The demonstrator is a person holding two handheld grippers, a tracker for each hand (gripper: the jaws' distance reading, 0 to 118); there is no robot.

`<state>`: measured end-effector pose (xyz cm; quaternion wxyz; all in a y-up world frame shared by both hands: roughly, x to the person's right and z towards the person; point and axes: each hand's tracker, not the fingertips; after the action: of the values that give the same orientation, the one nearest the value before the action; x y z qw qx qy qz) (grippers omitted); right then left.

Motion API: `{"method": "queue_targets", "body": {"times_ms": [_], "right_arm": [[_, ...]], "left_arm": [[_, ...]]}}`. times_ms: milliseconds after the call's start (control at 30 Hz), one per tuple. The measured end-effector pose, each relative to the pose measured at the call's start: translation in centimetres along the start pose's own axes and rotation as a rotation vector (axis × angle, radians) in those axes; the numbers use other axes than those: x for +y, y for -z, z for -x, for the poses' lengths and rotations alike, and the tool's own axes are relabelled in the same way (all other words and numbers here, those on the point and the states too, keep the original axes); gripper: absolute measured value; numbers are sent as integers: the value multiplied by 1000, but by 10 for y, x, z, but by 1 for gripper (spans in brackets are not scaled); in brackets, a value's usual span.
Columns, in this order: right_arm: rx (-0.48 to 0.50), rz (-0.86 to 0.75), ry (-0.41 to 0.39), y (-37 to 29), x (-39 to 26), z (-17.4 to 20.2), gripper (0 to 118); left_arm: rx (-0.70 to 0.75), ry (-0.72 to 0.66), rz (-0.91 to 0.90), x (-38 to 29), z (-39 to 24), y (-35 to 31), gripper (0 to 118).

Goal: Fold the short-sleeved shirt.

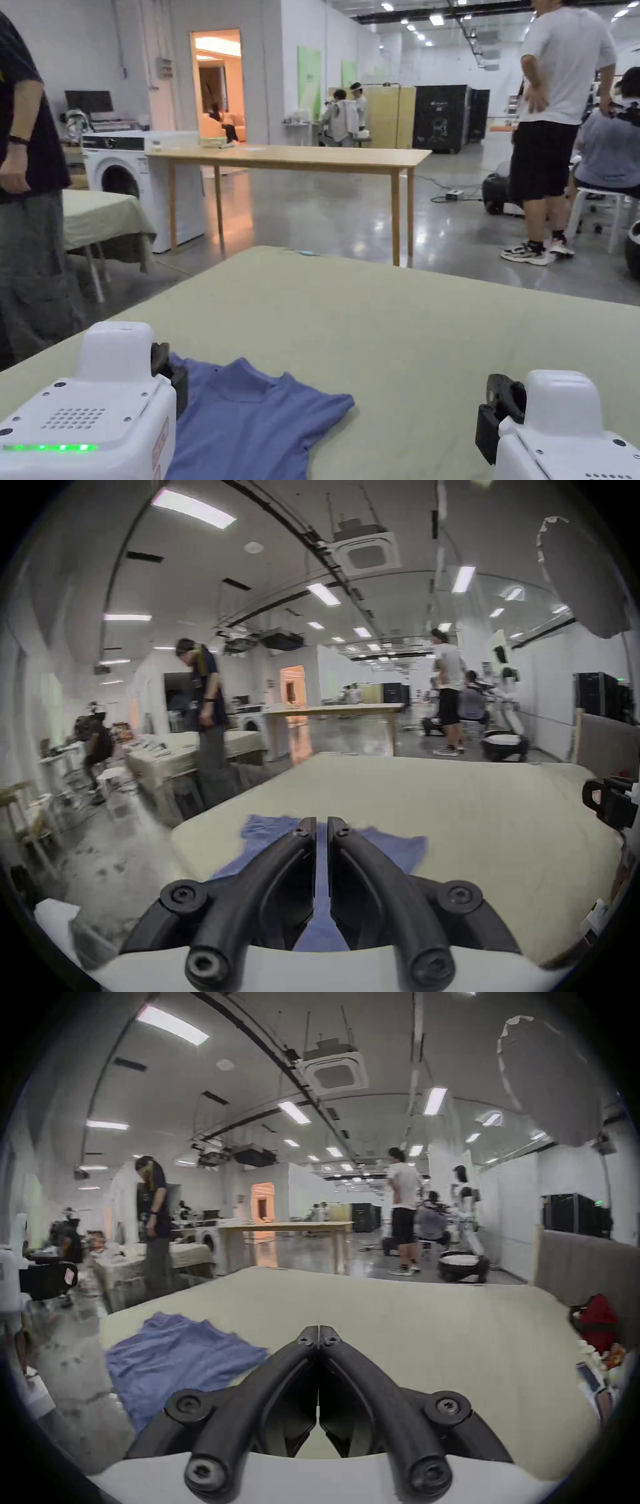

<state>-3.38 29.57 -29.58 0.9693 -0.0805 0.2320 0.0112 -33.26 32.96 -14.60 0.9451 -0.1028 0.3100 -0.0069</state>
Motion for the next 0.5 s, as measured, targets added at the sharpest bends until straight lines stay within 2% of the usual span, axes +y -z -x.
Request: {"method": "queue_targets", "body": {"times_ms": [100,233,500], "right_arm": [[62,-4,-15,8,-1,28,0],[105,2,-23,14,-1,44,0],[119,19,-26,18,-3,51,0]], "left_arm": [[73,-33,15,-5,35,-9,6],[114,-58,33,-10,58,-10,6],[55,-80,93,-18,59,18,6]]}}
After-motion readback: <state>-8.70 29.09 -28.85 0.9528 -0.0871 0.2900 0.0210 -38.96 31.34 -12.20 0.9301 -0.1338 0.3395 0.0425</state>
